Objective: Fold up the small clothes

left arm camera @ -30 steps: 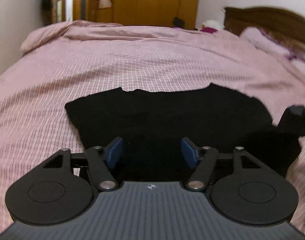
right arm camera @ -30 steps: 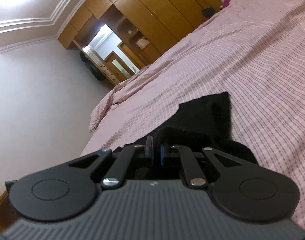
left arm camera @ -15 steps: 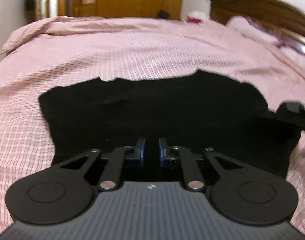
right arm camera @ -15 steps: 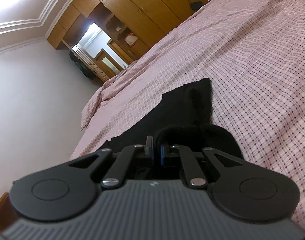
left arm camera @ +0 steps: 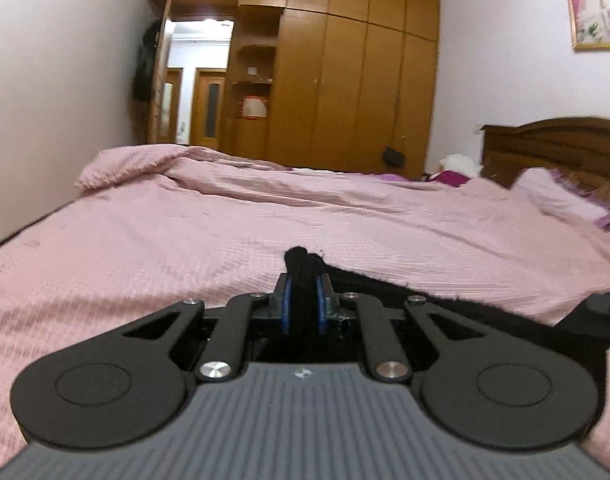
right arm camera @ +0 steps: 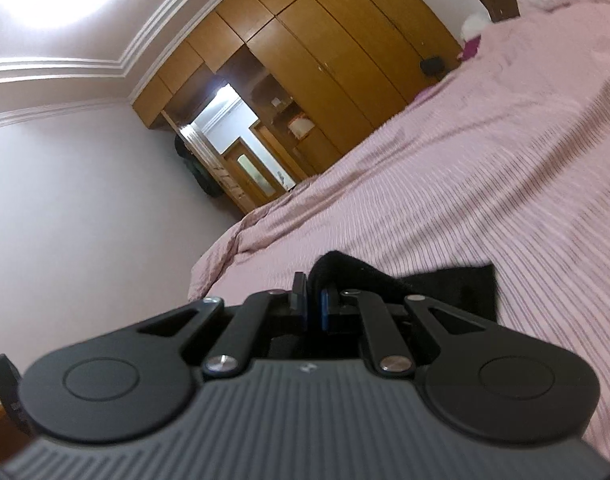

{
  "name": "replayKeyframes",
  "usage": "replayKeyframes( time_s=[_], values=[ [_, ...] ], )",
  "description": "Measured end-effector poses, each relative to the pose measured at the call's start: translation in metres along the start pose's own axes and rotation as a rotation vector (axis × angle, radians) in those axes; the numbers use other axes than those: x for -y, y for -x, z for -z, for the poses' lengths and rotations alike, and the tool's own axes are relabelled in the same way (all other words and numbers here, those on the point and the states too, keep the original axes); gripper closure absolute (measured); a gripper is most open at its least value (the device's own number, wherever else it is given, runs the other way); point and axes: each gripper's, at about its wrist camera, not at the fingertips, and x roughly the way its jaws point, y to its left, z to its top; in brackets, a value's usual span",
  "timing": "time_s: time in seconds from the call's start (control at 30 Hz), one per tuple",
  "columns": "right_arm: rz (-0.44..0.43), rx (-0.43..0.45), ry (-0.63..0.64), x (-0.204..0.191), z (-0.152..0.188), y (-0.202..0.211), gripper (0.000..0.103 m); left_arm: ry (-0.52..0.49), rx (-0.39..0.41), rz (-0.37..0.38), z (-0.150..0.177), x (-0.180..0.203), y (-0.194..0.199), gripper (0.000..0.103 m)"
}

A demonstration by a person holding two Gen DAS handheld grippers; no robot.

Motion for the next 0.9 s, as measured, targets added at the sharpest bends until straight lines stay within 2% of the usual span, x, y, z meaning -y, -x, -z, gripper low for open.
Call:
replayKeyframes(
  time_s=[0.1,0.2,0.37,0.4,0.5,0.63,0.7,0.73,0.77,0.8,0.83,0.9],
  values=[
    [0.042,-0.016,-0.003,0.005,-0.003,-0.037,0.094,-0.022,-0.035,-0.061,0.005,-0.002,-0.039,0.088],
    [0.120,-0.064,-0.003,0.019,0.005,-0.076,0.092,-0.037,-0.109,-0.105,0.024,-0.009,-0.082,0.088],
    [0.286,-0.192,-0.013,0.057,0.032,-0.133,0.091,-0.038,-0.242,-0.158,0.063,-0.025,-0.141,0.087],
    [0.299,-0.207,-0.018,0.066,0.037,-0.139,0.094,-0.029,-0.266,-0.163,0.069,-0.029,-0.150,0.087],
    [0.245,-0.184,-0.032,0.078,0.043,-0.138,0.093,-0.003,-0.287,-0.173,0.081,-0.040,-0.158,0.080],
    [0.216,-0.189,-0.067,0.077,0.034,-0.130,0.092,0.022,-0.306,-0.160,0.075,-0.048,-0.161,0.072],
    [0.202,-0.185,-0.062,0.073,0.027,-0.122,0.086,0.013,-0.301,-0.158,0.069,-0.046,-0.150,0.068],
    [0.208,-0.179,-0.041,0.070,0.024,-0.118,0.076,0.001,-0.294,-0.167,0.065,-0.040,-0.136,0.062],
    [0.219,-0.168,-0.015,0.066,0.020,-0.114,0.062,-0.005,-0.283,-0.175,0.061,-0.040,-0.131,0.055],
    [0.230,-0.151,0.014,0.063,0.018,-0.109,0.054,-0.008,-0.269,-0.175,0.053,-0.037,-0.113,0.052],
    [0.234,-0.135,0.041,0.059,0.016,-0.102,0.048,-0.011,-0.257,-0.172,0.049,-0.036,-0.103,0.048],
    [0.216,-0.137,0.088,0.053,0.013,-0.092,0.048,-0.022,-0.260,-0.178,0.041,-0.033,-0.086,0.045]
  ],
)
